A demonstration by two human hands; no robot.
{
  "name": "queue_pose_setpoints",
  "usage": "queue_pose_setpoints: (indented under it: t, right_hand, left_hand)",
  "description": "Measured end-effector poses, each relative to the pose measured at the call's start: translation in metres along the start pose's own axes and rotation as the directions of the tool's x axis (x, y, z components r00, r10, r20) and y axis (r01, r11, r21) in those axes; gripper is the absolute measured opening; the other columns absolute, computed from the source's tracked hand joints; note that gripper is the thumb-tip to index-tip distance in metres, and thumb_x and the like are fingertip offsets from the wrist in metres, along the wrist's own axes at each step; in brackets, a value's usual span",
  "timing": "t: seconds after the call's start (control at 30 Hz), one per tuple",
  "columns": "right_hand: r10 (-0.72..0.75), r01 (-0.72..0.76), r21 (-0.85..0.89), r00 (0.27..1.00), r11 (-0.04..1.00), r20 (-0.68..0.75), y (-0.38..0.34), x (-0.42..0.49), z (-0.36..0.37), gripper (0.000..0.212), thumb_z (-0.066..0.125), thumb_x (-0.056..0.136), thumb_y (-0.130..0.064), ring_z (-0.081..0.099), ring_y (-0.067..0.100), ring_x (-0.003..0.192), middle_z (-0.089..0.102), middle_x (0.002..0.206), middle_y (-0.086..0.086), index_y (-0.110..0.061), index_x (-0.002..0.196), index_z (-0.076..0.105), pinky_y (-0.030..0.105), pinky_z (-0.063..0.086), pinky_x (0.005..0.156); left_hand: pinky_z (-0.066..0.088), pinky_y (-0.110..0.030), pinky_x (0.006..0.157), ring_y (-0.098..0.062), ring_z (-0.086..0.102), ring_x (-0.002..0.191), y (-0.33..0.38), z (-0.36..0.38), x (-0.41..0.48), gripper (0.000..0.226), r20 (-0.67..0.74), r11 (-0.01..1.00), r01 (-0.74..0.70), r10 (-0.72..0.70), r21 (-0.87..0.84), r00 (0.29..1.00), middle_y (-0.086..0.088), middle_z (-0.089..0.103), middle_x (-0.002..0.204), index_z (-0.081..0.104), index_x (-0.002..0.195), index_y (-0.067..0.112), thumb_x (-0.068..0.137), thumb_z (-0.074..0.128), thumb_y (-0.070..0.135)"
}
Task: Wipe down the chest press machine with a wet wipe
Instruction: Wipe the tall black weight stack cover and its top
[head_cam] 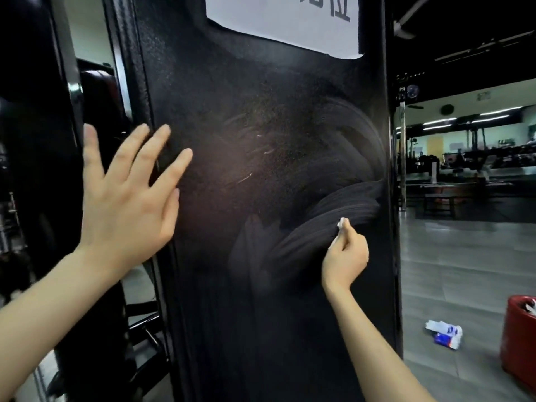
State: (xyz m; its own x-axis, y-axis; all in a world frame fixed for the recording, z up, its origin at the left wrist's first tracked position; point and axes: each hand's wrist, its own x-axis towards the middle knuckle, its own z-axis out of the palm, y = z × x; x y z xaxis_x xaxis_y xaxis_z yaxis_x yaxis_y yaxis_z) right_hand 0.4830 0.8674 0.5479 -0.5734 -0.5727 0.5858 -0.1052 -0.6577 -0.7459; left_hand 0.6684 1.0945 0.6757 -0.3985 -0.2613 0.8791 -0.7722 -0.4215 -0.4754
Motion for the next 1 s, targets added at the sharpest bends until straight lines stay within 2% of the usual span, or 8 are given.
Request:
queue_pose_setpoints:
  t: [0.13,0.27,0.43,0.5,0.67,0.77,0.9,1.0]
  right_hand:
    - [-0.494,0.451,0.212,0.832,0.867,0.251,-0.049,-0.083,0.004,0.022,0.048,0.093,-0.014,0.047,0.013,0.071,0.054,0.071,-0.004,-0.022,0.099,0.068,0.031,0.039,0.069]
    - [-0.843,0.799,0.33,0.367,0.502,0.395,-0.041,-0.116,-0.015,0.021,0.06,0.093,-0.011,0.041,0.009,0.064,0.054,0.072,-0.007,-0.026,0.108,0.061,0.031,0.035,0.057]
    - [-0.551,0.545,0.084,0.822,0.834,0.144,-0.071,-0.021,0.017,0.026,0.046,0.097,-0.016,0.044,0.01,0.068,0.057,0.068,0.001,-0.017,0.103,0.071,0.04,0.042,0.065]
    - [-0.469,0.456,0.122,0.875,0.882,0.12,-0.081,-0.029,0.027,0.029,0.045,0.096,-0.014,0.047,0.016,0.071,0.059,0.076,0.004,-0.01,0.111,0.069,0.034,0.043,0.07]
    - [-0.855,0.795,0.379,0.31,0.473,0.417,-0.028,-0.156,-0.019,0.021,0.054,0.096,-0.013,0.041,0.014,0.067,0.054,0.074,0.002,-0.011,0.117,0.058,0.035,0.037,0.058]
    - [-0.915,0.864,0.425,0.094,0.271,0.392,-0.026,-0.141,-0.02,0.031,0.063,0.09,-0.006,0.041,0.018,0.063,0.05,0.073,0.002,-0.01,0.12,0.058,0.035,0.035,0.055]
    - [-0.809,0.746,0.314,0.534,0.587,0.243,-0.11,-0.09,0.023,0.022,0.052,0.096,-0.009,0.052,0.021,0.061,0.059,0.071,0.001,-0.01,0.104,0.073,0.039,0.04,0.06]
    - [-0.801,0.733,0.323,0.553,0.599,0.231,-0.113,-0.117,0.03,0.021,0.061,0.089,-0.001,0.048,0.019,0.061,0.055,0.07,0.001,-0.011,0.105,0.072,0.034,0.037,0.06]
  left_hand:
    - [0.001,-0.054,0.115,-0.036,0.03,0.136,0.001,0.011,-0.027,0.056,0.05,0.964,0.256,-0.253,-0.071,0.966,-0.022,0.036,0.144,0.036,0.14,0.004,0.093,0.042,0.034]
    - [0.015,-0.052,0.115,-0.036,0.032,0.135,0.021,0.021,-0.048,0.067,0.155,0.88,0.423,-0.397,-0.217,0.905,-0.025,0.038,0.143,0.025,0.143,-0.003,0.093,0.035,0.04]
    - [0.016,-0.039,0.115,-0.027,0.024,0.14,0.033,0.026,-0.06,0.068,0.195,0.825,0.45,-0.406,-0.34,0.893,-0.019,0.027,0.151,0.014,0.147,0.0,0.095,0.032,0.04]
    - [0.015,-0.032,0.114,-0.015,0.016,0.14,0.035,0.026,-0.06,0.067,0.209,0.768,0.479,-0.432,-0.424,0.877,-0.012,0.019,0.154,0.01,0.148,0.004,0.095,0.03,0.04]
    - [0.006,-0.008,0.111,-0.001,0.006,0.141,0.039,0.026,-0.077,0.063,0.236,0.686,0.479,-0.422,-0.548,0.875,0.002,0.008,0.155,0.002,0.147,0.015,0.096,0.029,0.039]
    - [0.031,-0.031,0.112,-0.027,0.034,0.135,0.041,0.021,-0.099,0.06,0.249,0.654,0.445,-0.375,-0.612,0.893,0.001,0.014,0.156,0.011,0.147,0.014,0.096,0.036,0.033]
    - [0.04,-0.036,0.106,-0.034,0.049,0.123,0.044,0.017,-0.118,0.057,0.255,0.597,0.438,-0.368,-0.673,0.894,0.012,0.015,0.154,0.017,0.146,0.017,0.095,0.04,0.026]
    - [0.02,-0.016,0.112,-0.004,0.023,0.141,0.045,0.017,-0.122,0.053,0.271,0.556,0.457,-0.386,-0.694,0.882,0.0,0.022,0.153,0.02,0.145,0.012,0.095,0.038,0.02]
